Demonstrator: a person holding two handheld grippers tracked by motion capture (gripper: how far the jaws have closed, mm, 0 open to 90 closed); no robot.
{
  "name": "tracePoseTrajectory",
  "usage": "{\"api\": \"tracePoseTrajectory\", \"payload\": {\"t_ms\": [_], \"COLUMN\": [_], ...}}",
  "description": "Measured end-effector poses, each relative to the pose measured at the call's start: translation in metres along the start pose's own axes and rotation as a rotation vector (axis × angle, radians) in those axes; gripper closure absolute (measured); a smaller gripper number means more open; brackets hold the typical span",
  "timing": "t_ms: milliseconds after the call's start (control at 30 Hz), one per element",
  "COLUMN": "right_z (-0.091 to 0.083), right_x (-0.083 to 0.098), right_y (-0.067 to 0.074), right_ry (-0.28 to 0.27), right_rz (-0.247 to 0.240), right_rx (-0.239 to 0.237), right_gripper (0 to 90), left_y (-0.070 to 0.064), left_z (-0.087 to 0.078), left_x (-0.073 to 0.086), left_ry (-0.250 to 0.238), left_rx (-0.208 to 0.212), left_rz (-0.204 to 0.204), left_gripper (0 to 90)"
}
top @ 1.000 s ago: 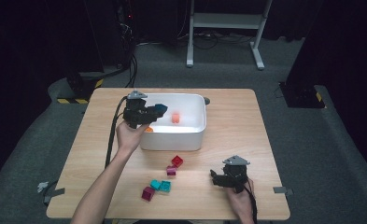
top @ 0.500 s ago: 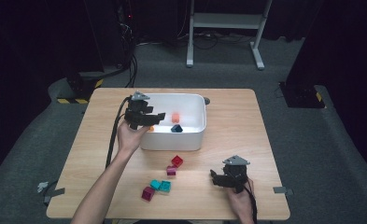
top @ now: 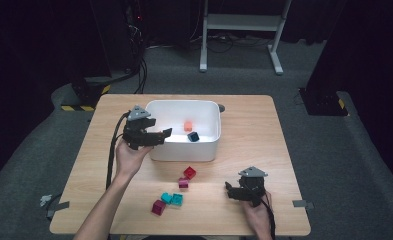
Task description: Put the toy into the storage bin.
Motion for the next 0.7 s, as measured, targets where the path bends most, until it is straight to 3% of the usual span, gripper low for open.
{"api": "tracePoseTrajectory", "payload": {"t_ms": [300, 500, 700], "right_z": [0.0, 0.0, 0.0], "right_x": [0.0, 0.0, 0.0], "right_y": [0.0, 0.0, 0.0], "right_ry": [0.0, -0.001, 0.0], "right_rz": [0.0, 0.002, 0.0], "right_rx": [0.0, -0.001, 0.0], "right_gripper": [13.9, 13.9, 13.9], "left_y": [-0.01, -0.016, -0.024], "left_z": [-0.025, -0.027, -0.026], "left_x": [0.019, 0.04, 0.062], "left_ry": [-0.026, 0.001, 0.02], "left_rx": [0.021, 0.018, 0.045], "left_rz": [-0.008, -0.006, -0.022], "left_gripper": [23.5, 21.9, 20.7]}}
Point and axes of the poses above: each handheld gripper's, and its own axes: z roughly forward along the jaws, x roughly out of its underside, y roughly to its left, the point moved 8 cm from there along z, roughly forward along the jaws, and after that the axes turned 8 degrees about x, right-handed, at the moved point
